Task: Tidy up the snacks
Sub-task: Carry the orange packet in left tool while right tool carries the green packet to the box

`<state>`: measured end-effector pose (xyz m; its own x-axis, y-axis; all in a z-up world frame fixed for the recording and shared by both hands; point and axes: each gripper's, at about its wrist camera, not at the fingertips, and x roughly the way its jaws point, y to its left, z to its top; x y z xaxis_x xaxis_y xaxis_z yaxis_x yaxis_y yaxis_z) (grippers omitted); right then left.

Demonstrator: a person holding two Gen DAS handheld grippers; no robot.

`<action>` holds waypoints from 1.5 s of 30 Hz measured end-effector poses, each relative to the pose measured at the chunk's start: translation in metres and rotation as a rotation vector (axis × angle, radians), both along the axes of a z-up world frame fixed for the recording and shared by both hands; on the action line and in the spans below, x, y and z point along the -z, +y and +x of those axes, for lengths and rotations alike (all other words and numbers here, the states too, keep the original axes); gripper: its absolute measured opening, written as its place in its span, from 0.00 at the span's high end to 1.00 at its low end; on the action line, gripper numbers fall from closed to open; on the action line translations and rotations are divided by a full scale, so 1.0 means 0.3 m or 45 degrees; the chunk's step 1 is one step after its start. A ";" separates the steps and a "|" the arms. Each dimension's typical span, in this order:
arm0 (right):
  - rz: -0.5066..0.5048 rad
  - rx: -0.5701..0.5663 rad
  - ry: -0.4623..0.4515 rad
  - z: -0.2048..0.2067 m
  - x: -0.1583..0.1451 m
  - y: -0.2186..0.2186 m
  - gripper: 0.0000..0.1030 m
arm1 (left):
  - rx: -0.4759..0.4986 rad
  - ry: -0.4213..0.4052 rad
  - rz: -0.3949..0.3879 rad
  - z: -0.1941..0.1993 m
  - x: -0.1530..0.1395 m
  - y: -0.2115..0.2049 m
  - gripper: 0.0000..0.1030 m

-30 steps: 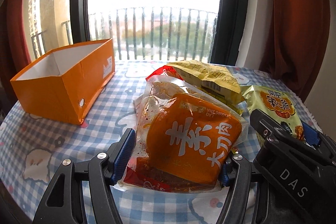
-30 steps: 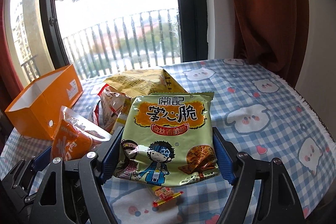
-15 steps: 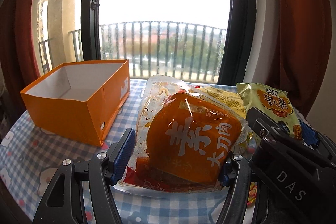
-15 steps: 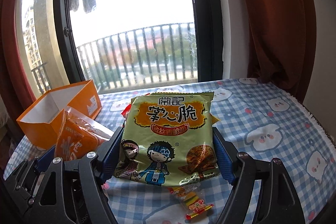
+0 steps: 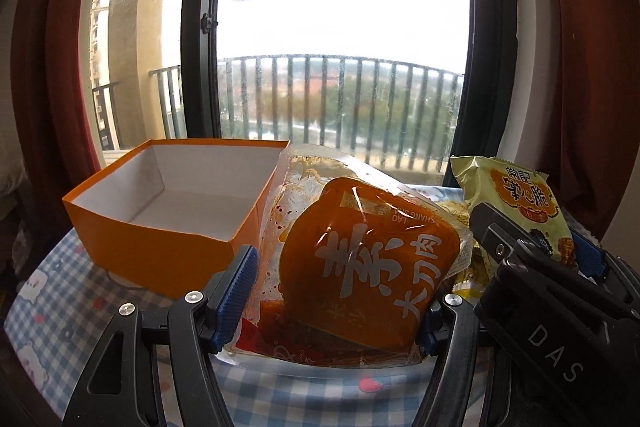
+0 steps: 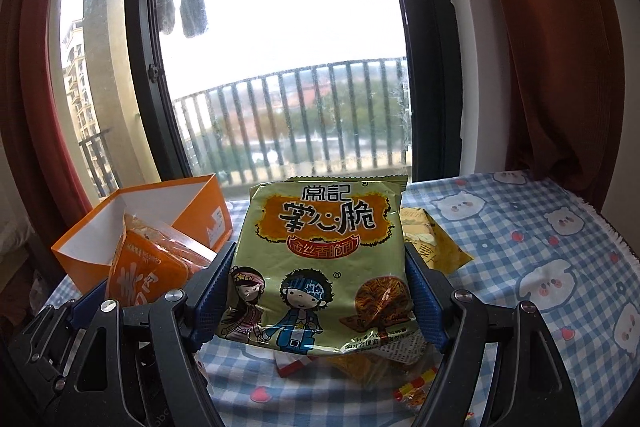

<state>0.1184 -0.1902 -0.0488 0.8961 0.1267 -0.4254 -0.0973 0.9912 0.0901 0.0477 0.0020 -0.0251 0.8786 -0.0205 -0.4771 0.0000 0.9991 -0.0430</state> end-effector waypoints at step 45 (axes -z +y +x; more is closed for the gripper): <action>0.025 -0.442 0.140 0.465 0.090 0.692 0.19 | -0.347 0.134 0.079 0.288 0.116 0.274 0.21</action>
<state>0.2577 0.0173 -0.0758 0.7474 0.4245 -0.5111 -0.4166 0.8987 0.1371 0.1341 0.0843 -0.0599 0.7933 0.2414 -0.5589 -0.2698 0.9624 0.0327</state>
